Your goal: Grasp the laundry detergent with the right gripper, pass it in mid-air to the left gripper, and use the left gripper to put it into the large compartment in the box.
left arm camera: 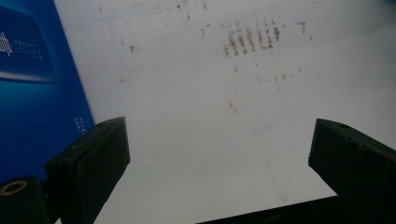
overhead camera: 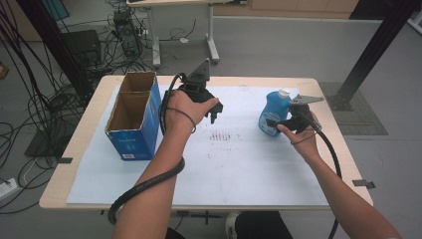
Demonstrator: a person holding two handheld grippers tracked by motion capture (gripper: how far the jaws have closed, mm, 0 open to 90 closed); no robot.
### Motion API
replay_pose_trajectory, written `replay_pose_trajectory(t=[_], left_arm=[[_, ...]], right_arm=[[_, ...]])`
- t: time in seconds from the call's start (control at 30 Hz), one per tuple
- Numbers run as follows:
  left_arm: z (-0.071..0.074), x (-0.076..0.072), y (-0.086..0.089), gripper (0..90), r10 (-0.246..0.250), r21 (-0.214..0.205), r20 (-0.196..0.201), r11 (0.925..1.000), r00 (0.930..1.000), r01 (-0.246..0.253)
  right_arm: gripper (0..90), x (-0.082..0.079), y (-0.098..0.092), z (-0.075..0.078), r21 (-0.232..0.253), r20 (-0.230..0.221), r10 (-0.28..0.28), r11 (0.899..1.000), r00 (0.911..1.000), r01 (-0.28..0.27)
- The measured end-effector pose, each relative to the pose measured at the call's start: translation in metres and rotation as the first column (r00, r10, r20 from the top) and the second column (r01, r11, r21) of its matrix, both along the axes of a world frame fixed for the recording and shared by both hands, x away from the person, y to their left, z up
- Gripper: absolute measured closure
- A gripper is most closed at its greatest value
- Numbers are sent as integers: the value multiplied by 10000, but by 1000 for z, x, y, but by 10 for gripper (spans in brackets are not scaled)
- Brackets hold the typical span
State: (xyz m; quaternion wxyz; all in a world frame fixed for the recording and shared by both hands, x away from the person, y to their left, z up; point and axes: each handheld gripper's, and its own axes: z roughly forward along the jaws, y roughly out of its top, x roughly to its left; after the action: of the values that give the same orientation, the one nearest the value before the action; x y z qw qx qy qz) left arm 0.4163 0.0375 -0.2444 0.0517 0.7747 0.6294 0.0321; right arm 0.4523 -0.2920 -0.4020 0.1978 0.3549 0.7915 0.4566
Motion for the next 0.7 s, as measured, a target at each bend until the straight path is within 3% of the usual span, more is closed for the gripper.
replay_pose_trajectory(t=[0.7], left_arm=[[0,1,2,58,24,9,-32,10000,10000,-24]], right_arm=[[10,3,3,-4,-174,223,40,9998,9997,-36]])
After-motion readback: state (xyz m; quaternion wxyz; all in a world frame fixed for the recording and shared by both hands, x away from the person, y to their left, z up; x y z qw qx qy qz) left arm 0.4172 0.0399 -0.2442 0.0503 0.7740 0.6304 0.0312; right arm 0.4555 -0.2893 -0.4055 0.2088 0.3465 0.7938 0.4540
